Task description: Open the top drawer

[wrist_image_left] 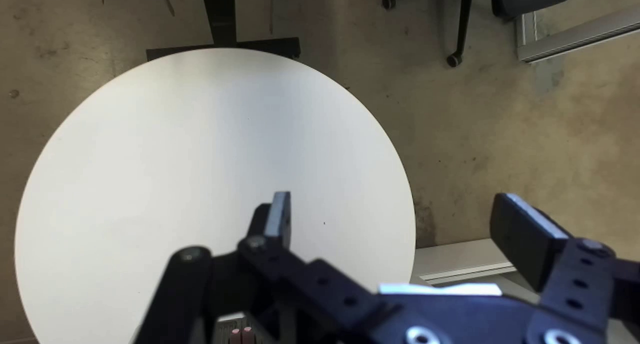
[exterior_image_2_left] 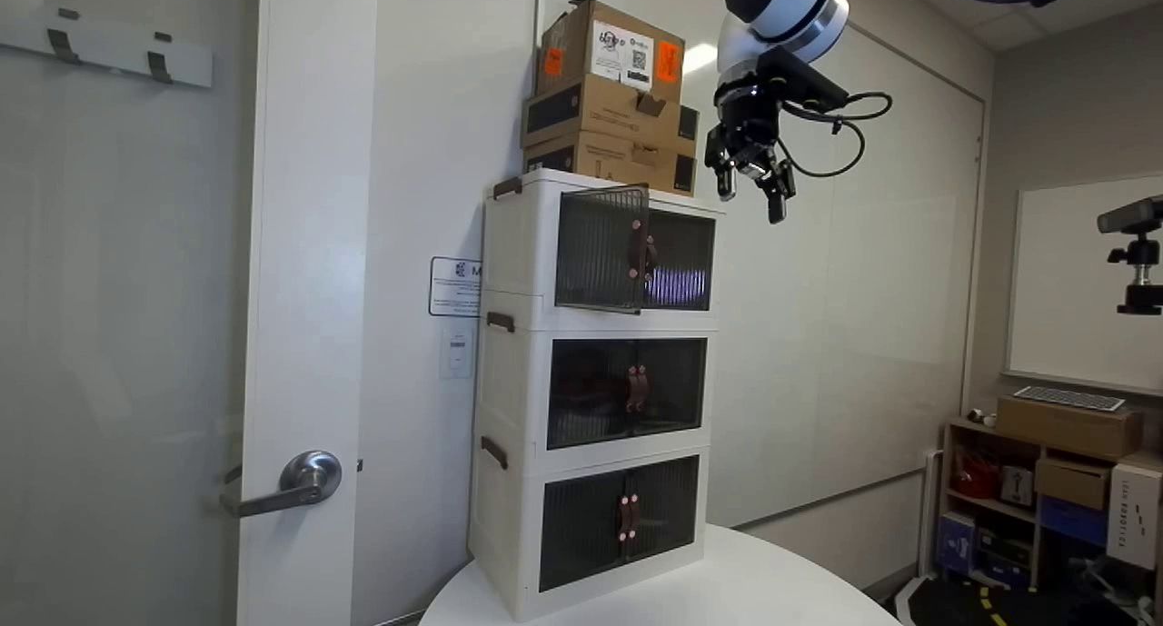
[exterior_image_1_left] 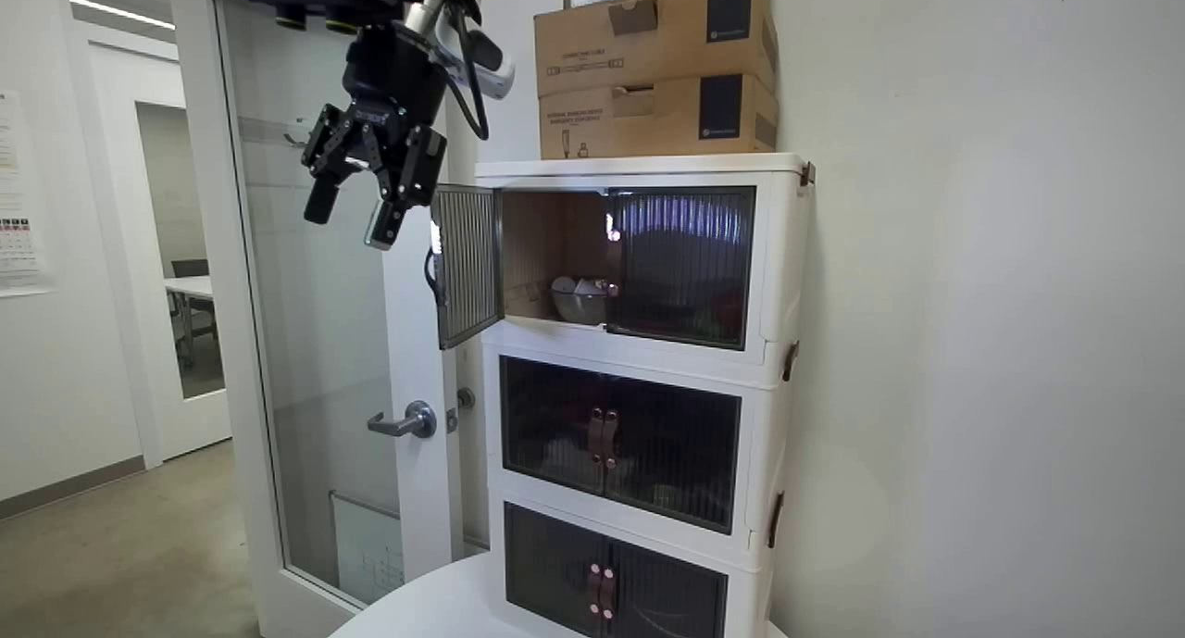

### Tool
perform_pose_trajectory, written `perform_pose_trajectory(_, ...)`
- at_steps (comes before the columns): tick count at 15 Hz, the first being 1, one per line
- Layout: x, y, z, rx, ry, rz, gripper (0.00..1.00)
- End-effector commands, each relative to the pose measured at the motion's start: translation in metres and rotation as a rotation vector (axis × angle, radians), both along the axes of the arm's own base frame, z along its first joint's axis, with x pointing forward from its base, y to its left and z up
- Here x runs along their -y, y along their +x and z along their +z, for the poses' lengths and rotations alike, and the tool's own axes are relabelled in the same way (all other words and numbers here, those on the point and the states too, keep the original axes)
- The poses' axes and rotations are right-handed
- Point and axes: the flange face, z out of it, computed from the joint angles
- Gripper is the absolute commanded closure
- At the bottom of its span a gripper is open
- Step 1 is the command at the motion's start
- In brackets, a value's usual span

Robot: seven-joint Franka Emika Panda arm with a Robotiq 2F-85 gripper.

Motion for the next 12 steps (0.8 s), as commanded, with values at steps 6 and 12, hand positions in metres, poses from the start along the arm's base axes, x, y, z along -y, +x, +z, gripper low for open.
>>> perform_pose_trajectory(6,0.000,-0.002,0.002,-0.002,-0.007,0.026,0.00)
perform_pose_trajectory(12,0.028,0.010,0.023,0.159,-0.089,0.299,0.00)
